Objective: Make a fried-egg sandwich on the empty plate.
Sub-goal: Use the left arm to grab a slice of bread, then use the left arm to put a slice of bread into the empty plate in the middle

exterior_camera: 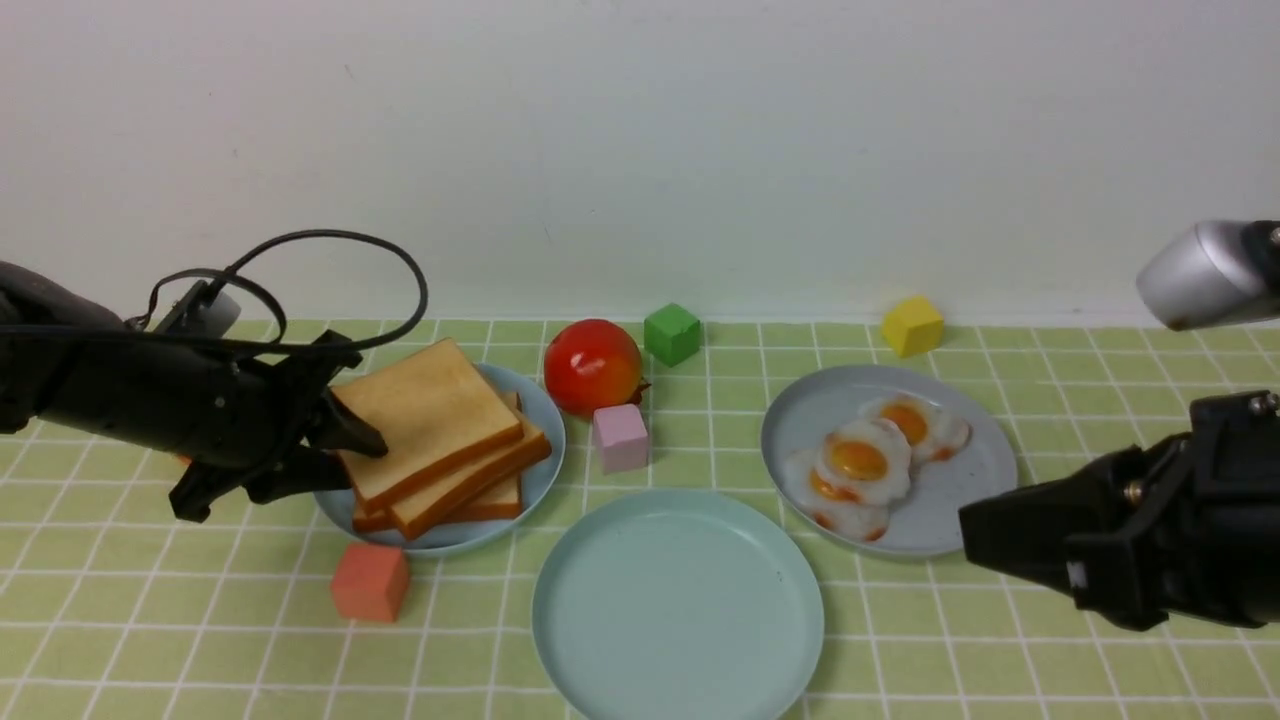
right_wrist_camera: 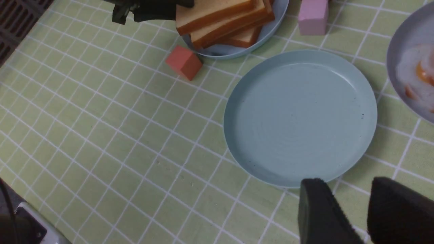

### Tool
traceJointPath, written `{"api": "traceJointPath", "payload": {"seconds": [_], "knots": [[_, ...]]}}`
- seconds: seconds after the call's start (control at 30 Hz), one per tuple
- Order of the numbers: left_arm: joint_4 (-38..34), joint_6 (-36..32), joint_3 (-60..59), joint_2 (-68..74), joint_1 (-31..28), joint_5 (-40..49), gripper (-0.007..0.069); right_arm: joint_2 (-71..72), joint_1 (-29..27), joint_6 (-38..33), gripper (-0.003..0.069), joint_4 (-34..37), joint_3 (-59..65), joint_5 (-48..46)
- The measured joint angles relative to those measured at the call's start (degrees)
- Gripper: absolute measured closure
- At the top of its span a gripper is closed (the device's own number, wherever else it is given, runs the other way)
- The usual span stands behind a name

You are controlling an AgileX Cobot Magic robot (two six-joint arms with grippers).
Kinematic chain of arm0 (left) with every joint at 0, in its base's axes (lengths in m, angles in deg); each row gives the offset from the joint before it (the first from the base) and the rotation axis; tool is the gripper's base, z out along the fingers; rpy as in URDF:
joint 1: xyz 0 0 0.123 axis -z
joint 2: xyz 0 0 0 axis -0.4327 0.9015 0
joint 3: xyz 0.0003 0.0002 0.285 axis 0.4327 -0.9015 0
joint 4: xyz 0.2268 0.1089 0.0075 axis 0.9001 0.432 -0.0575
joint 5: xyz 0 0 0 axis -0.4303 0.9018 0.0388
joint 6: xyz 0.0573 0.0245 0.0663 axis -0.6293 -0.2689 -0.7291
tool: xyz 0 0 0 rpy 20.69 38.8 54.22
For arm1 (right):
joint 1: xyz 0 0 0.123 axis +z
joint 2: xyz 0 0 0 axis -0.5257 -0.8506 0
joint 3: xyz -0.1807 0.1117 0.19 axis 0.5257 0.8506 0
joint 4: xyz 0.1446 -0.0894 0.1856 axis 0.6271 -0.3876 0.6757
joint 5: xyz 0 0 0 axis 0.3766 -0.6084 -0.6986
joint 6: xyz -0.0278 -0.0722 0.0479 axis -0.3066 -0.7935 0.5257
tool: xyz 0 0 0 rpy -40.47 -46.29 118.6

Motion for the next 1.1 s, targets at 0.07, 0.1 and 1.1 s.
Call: {"api": "traceJointPath", "payload": {"seconds": [0.07, 0.1, 1.1], "knots": [[0.0, -0.1, 0.0, 0.0, 0.0, 0.3, 0.0463, 0.0, 0.0, 0.0, 0.0418, 0.2, 0.0, -0.1], [0.2, -0.1, 0.1, -0.1, 0.0, 0.6, 0.0485, 0.0, 0.0, 0.0, 0.0418, 0.3, 0.0, -0.1], [3.1, -11.2, 0.0, -4.0, 23.2, 4.0, 0.0505, 0.0, 0.0, -0.9, 0.0418, 0.5, 0.0, 2.8]]}}
